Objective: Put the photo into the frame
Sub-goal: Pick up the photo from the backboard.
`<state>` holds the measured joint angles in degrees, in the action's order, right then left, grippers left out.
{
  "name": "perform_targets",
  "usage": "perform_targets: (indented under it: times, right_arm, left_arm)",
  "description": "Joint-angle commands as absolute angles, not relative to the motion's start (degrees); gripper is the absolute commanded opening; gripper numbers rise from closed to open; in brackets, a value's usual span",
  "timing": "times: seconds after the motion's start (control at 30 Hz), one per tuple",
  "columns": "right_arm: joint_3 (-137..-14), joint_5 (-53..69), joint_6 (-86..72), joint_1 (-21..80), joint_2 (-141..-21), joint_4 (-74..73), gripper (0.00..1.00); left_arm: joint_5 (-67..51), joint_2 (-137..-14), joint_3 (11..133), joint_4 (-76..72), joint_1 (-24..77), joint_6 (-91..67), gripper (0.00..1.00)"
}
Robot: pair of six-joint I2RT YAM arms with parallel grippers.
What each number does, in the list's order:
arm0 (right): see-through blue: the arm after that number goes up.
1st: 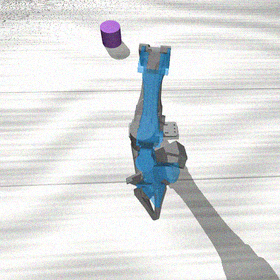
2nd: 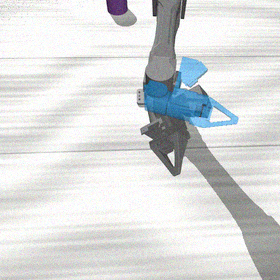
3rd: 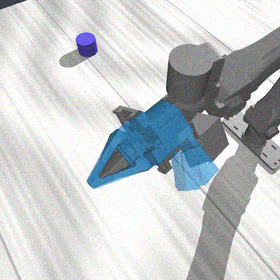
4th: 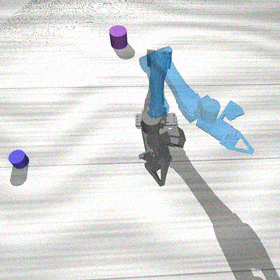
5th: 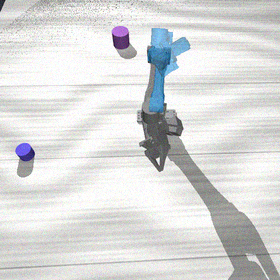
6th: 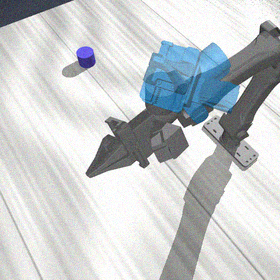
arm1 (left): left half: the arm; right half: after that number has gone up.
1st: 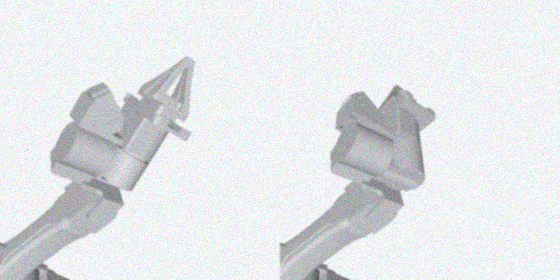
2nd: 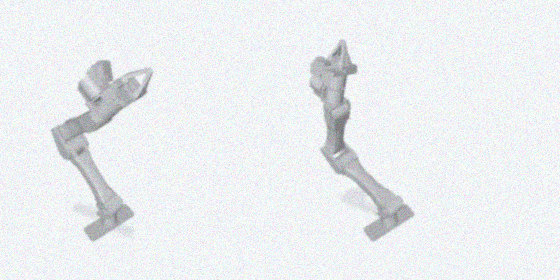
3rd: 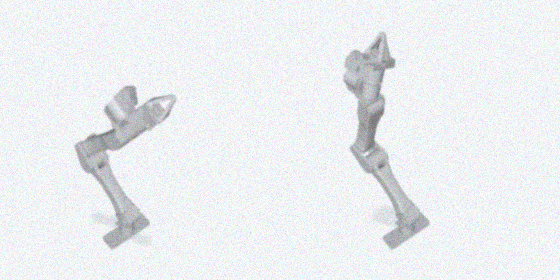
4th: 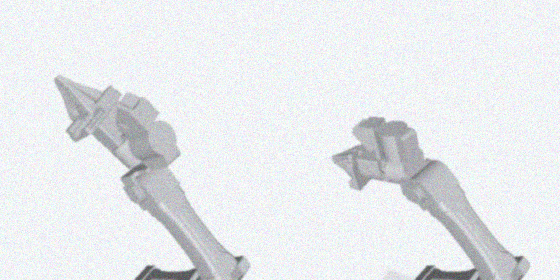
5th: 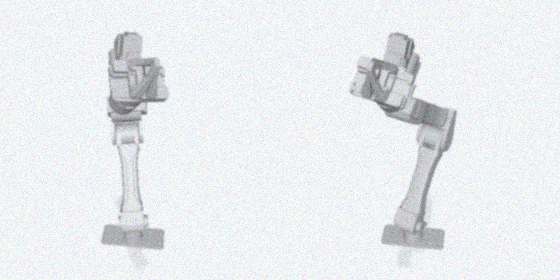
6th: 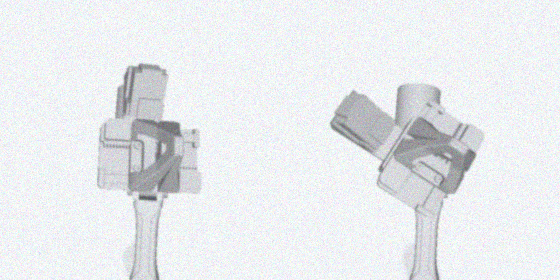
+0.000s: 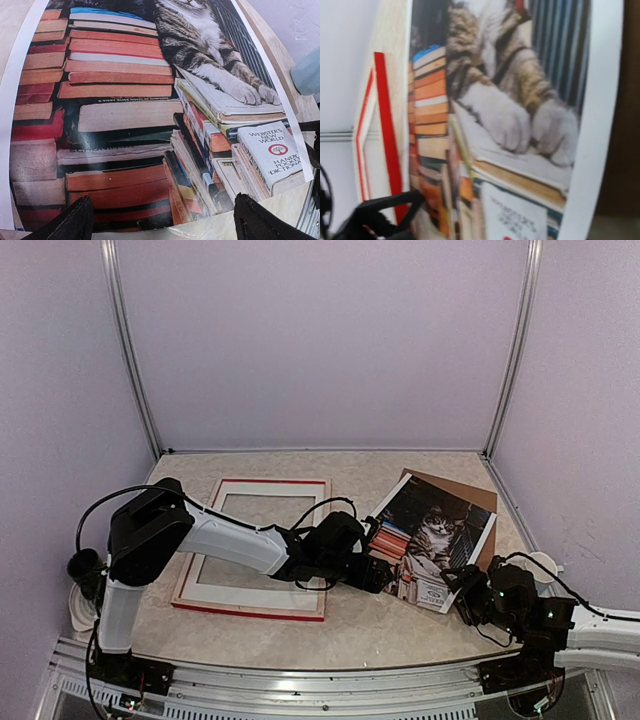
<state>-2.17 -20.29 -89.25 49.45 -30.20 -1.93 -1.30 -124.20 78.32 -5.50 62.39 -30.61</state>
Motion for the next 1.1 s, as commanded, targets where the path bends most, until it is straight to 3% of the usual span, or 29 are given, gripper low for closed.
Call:
perform_targets:
  times: [0.0,0.2,0.8,1.07]
  right_arm:
    - [-0.79,-20.68,-87.71,49.04,-34.27,1.5,0.75]
    - [-1.59,-19.97,-86.07,49.04,-40.32,6.3,0.66]
    - [-3.14,-21.55,-85.81,49.04,-37.2,2.97,0.03]
    - [-6.39,-20.8,-85.15,49.04,-39.6,1.48,0.0]
  left_arm:
    - [-2.89,-125.46,77.56,-4.07,62.63,-30.59,0.96]
    - [-2.65,-125.16,76.96,-4.09,62.66,-30.5,0.96]
    - [-0.9,-121.16,74.74,-5.43,62.63,-27.81,0.99]
    - [4.25,-113.79,70.94,-7.66,63.08,-21.0,0.99]
